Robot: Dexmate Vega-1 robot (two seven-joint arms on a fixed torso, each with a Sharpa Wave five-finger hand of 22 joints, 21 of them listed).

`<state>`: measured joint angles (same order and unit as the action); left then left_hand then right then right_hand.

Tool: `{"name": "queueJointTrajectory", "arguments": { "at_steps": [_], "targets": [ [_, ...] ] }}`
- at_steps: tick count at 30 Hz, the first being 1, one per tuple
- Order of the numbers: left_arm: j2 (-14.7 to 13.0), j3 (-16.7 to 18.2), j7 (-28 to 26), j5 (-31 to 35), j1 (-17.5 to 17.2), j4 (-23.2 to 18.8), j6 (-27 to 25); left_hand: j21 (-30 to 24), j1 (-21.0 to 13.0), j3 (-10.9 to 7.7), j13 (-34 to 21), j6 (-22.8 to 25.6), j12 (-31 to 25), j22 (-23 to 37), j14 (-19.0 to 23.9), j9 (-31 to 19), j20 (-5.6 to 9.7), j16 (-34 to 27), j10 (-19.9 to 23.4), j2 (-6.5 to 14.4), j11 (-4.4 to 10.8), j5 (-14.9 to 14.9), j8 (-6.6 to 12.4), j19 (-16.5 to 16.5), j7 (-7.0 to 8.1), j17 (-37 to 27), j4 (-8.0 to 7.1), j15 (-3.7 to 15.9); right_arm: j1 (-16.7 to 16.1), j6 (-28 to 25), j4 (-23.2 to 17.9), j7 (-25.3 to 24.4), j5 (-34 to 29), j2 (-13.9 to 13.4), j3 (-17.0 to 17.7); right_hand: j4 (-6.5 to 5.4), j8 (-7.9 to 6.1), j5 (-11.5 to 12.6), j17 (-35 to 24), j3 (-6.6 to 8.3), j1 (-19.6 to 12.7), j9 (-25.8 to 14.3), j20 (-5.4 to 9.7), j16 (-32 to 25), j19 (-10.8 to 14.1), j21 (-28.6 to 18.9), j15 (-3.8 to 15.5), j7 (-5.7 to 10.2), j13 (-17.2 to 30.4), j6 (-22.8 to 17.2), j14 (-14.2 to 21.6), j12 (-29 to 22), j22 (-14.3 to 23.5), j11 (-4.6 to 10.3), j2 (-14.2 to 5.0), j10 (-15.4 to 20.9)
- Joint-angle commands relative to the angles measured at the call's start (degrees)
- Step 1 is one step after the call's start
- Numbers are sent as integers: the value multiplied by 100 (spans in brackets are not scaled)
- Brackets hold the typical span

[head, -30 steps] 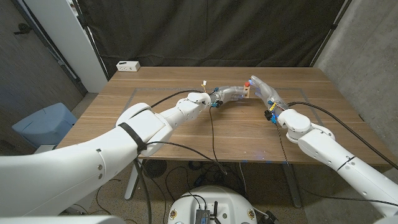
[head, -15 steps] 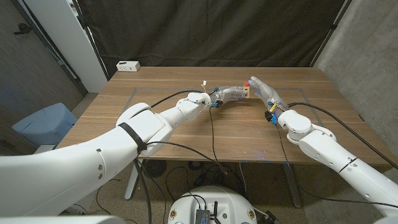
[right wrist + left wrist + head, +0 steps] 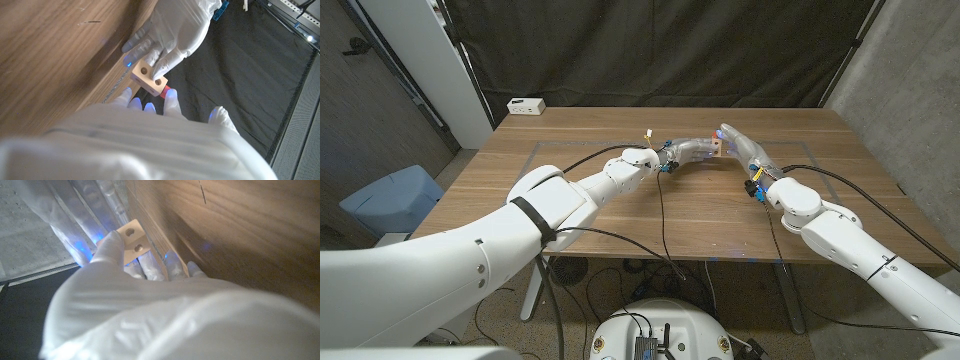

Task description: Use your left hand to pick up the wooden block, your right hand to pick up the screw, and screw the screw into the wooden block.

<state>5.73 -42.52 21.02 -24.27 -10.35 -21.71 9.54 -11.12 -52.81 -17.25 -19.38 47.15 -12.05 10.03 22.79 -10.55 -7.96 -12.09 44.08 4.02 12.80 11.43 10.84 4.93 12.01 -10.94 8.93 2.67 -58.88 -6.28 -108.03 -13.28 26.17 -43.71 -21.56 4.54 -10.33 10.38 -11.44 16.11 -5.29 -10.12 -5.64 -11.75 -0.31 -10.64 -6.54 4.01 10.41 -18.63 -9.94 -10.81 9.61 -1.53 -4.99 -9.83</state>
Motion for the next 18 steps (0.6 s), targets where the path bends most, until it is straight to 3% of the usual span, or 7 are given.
{"name": "queueJointTrajectory", "arguments": {
  "at_steps": [1, 18],
  "targets": [
    [14, 13, 3, -8, 3, 37, 26, -30, 14, -28, -11, 117, -36, 24, 14, -30, -9, -19, 19, 17, -23, 28, 56, -17, -38, -15, -19, 326, 14, 66, -80, 89, -46, 5, -71, 1, -46, 39, -18, 50, 7, -19, -19, 9, 29, -35, -23, 3, 8, -38, -464, -28, 17, -30, 1, -128],
    [22, 41, 147, -13, 2, 149, 219, -30, 17, -30, -12, 99, -36, 24, 10, -30, -12, -17, 20, 22, -22, 28, 48, -17, -45, -16, -22, 324, -108, 136, -164, -27, -88, -28, 44, 8, -46, 37, -16, 58, 0, -19, -24, 9, 38, -37, -22, 2, 8, -49, -462, -28, 17, -34, 0, -126]
  ]
}}
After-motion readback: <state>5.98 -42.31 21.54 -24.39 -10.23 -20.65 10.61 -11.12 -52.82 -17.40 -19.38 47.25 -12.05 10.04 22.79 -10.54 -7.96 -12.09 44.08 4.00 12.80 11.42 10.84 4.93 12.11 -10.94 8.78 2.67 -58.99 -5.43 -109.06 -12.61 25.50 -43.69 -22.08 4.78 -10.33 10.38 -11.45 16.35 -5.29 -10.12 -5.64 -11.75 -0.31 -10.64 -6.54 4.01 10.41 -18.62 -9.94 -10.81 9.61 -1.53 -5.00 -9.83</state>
